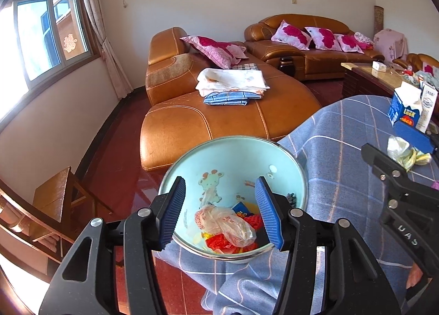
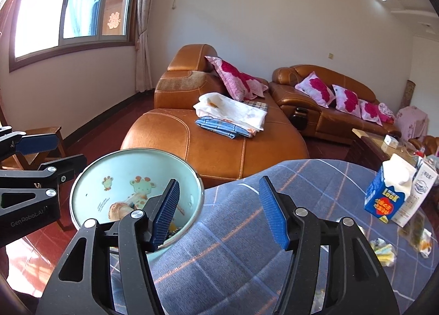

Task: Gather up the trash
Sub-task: 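Move both open tools back over the trash on the table, then grasp the clear snack packet with the left tool while the right tool grasps the red-and-white snack packet, then carry the clear packet and red-and-white packet over the light-blue bin with both tools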

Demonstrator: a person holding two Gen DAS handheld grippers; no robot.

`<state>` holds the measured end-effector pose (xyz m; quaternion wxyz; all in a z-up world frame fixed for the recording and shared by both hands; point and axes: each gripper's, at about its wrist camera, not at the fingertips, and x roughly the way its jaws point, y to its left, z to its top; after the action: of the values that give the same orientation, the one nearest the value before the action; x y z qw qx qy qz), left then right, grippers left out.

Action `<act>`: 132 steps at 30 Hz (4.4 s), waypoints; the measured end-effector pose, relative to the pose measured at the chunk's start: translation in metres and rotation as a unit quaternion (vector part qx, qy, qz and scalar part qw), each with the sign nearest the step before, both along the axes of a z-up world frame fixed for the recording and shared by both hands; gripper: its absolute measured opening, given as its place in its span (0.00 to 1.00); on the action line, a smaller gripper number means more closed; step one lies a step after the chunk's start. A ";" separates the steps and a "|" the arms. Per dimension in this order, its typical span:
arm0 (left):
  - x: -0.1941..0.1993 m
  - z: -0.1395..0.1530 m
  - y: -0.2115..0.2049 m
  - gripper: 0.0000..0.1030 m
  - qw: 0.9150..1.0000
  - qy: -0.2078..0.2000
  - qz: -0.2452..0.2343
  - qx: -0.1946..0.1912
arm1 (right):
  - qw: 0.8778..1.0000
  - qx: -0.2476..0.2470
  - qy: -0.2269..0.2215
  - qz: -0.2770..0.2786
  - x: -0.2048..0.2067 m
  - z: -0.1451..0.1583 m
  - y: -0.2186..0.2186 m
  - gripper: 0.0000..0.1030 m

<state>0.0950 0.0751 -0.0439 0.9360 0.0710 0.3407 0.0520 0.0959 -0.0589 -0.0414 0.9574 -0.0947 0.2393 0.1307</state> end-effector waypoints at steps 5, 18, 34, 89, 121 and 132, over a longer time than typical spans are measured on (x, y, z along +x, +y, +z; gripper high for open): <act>-0.011 -0.008 -0.040 0.52 0.999 0.007 -0.053 0.005 | 0.998 -0.014 -0.006 -0.059 -0.034 0.009 -0.042 0.62; -0.038 -0.024 -0.130 0.54 0.986 0.020 -0.165 0.025 | 0.968 0.011 0.036 -0.247 -0.124 -0.006 -0.174 0.64; -0.048 -0.055 -0.217 0.62 0.968 0.045 -0.240 0.058 | 0.955 0.055 0.106 -0.271 -0.152 -0.046 -0.204 0.64; -0.048 -0.061 -0.191 0.23 0.959 0.100 -0.266 -0.017 | 0.949 0.043 0.129 -0.284 -0.147 -0.063 -0.230 0.46; -0.065 -0.021 -0.161 0.24 0.971 0.020 -0.236 -0.010 | 0.952 0.052 0.156 -0.257 -0.131 -0.064 -0.221 0.41; -0.060 0.002 -0.137 0.24 0.979 -0.002 -0.202 -0.025 | 0.965 0.085 0.047 -0.243 -0.140 -0.014 -0.211 0.41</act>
<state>0.0355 -0.0620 -0.0416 0.9296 0.1144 0.3184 -0.1464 -0.0439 -0.2702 -0.0556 0.9527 0.0539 0.2876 -0.0816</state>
